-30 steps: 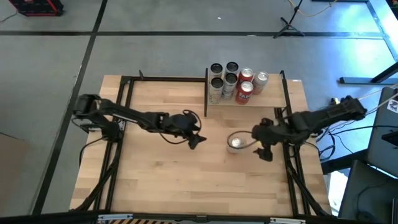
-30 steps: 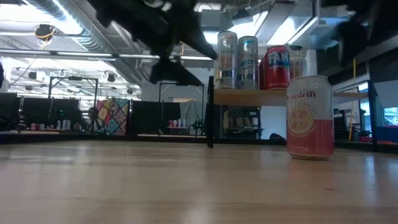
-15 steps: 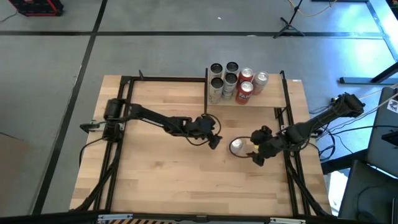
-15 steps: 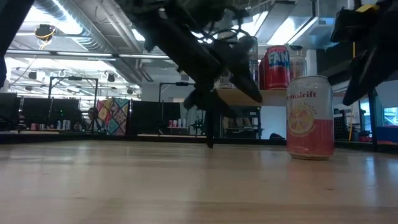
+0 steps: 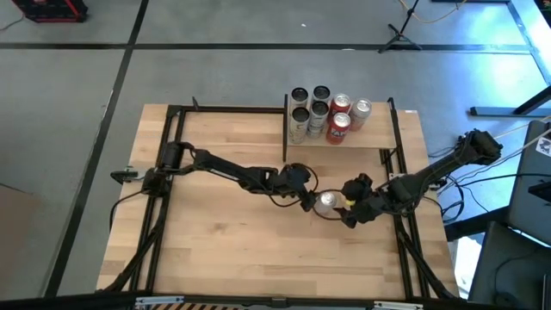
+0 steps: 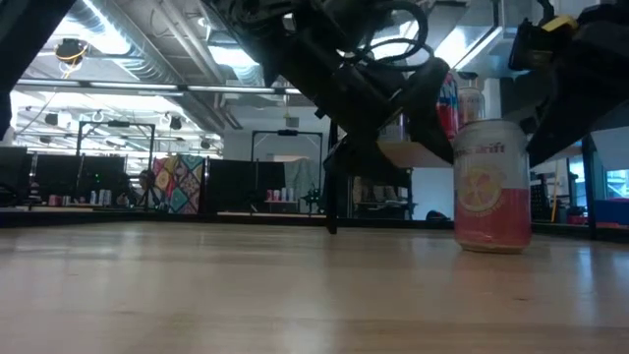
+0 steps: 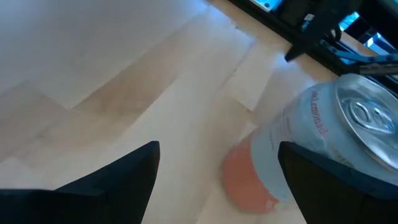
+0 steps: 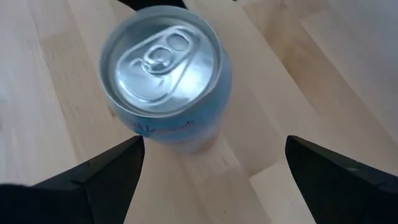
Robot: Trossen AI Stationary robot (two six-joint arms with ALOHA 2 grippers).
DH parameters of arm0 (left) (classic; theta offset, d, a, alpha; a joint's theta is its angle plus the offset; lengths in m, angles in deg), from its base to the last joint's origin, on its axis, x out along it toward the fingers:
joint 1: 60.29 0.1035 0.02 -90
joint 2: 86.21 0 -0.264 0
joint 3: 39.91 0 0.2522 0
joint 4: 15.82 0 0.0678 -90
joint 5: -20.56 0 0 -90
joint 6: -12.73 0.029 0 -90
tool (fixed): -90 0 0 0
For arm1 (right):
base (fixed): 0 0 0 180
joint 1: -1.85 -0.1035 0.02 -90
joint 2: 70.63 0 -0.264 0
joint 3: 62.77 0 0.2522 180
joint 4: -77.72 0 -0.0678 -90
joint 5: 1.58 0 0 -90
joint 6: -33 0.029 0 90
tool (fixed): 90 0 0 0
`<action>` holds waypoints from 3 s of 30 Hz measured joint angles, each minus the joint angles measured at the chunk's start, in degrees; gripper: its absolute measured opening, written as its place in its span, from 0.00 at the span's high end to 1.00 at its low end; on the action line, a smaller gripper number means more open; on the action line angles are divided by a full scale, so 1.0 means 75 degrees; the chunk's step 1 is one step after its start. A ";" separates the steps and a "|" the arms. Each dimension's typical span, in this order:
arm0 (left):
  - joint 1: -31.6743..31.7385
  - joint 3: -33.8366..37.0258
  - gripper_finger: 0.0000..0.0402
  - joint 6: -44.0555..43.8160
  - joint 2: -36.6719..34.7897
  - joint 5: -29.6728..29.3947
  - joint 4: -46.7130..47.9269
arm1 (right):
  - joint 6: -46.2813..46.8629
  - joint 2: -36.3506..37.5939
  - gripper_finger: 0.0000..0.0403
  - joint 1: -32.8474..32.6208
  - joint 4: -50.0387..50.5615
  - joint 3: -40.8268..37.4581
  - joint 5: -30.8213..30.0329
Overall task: Place canned beverage on shelf
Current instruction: Put the orange white soda can on the shelf aligned with the other orange white soda can
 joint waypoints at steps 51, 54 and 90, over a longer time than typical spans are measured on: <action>-0.0974 -0.0009 0.18 -0.0395 -0.1014 0.0633 0.2129 | -0.3033 -0.1214 0.12 0.0013 -0.1121 0.0702 0.0542; -0.0974 -0.0009 0.18 -0.0390 -0.1015 0.0655 0.2172 | -0.3008 -0.1256 0.25 0.0014 -0.1169 0.0708 0.0540; 0.0487 -0.0003 0.18 0.2829 -0.6242 0.0805 0.6423 | -0.4857 0.2024 0.35 0.5900 0.4513 0.4291 0.0622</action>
